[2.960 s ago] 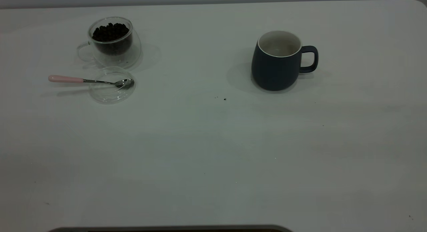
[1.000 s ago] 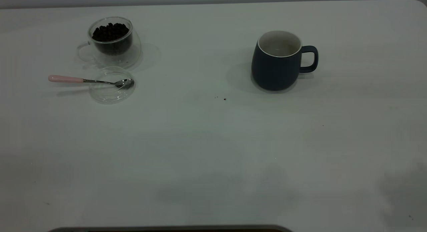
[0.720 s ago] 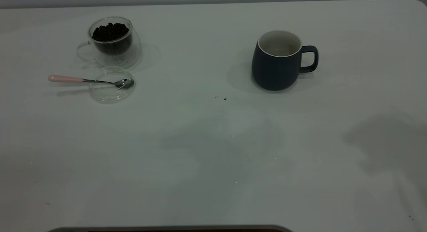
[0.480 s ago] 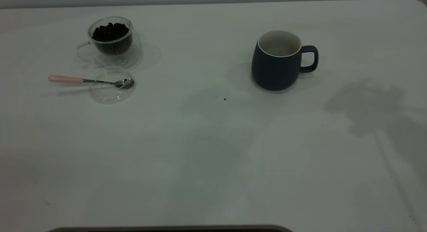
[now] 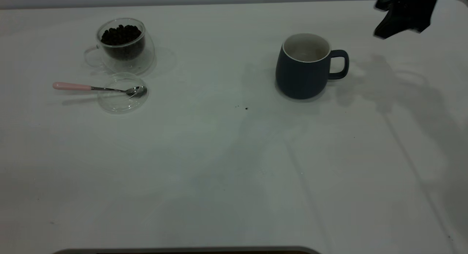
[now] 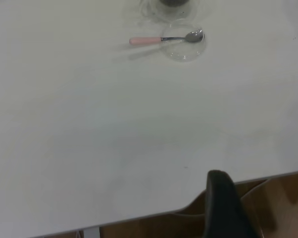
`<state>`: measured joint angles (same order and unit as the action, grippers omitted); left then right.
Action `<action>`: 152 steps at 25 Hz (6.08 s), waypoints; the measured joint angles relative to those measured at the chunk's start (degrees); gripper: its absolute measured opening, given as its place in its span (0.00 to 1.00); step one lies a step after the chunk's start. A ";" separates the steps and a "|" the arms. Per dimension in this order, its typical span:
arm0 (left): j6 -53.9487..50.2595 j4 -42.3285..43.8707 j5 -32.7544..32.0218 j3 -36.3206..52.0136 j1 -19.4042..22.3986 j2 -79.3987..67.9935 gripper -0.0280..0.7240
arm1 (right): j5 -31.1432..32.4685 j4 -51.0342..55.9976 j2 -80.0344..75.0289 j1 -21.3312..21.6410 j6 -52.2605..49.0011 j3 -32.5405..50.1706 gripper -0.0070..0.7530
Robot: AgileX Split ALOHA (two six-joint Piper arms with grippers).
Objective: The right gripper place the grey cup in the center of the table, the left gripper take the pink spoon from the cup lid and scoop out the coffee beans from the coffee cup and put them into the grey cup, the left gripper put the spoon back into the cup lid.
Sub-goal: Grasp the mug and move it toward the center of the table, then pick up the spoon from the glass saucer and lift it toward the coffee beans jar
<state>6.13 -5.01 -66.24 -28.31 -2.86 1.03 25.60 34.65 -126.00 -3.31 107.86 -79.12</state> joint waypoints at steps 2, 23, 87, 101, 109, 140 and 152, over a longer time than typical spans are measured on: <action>0.00 0.00 0.00 0.00 0.00 0.00 0.63 | 1.46 5.23 -2.63 0.00 9.01 -1.30 0.78; 0.00 0.00 0.00 0.00 0.00 0.00 0.63 | -1.71 14.71 -13.80 -8.34 13.31 -5.40 0.73; 0.00 0.00 -0.06 0.00 0.00 0.00 0.63 | 38.49 -37.52 113.08 -3.30 -113.65 52.16 0.61; 0.00 0.00 -0.06 0.00 0.00 0.00 0.63 | 38.80 -38.13 124.07 -1.54 -113.24 52.16 0.61; 0.00 0.00 -0.06 0.00 0.00 0.00 0.63 | 38.80 -38.13 124.08 -1.37 -113.24 52.16 0.61; -20.76 8.21 35.22 -8.35 1.55 -52.13 0.63 | 38.91 -38.13 124.08 -1.37 -113.24 52.16 0.61; -7.38 -0.78 35.61 -29.66 16.87 -92.11 0.60 | 38.91 -38.13 124.08 -1.37 -113.24 52.16 0.61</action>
<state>-1.25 -5.80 -30.62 -57.97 14.00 -91.08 64.51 -3.48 -1.92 -4.68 -5.38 -26.95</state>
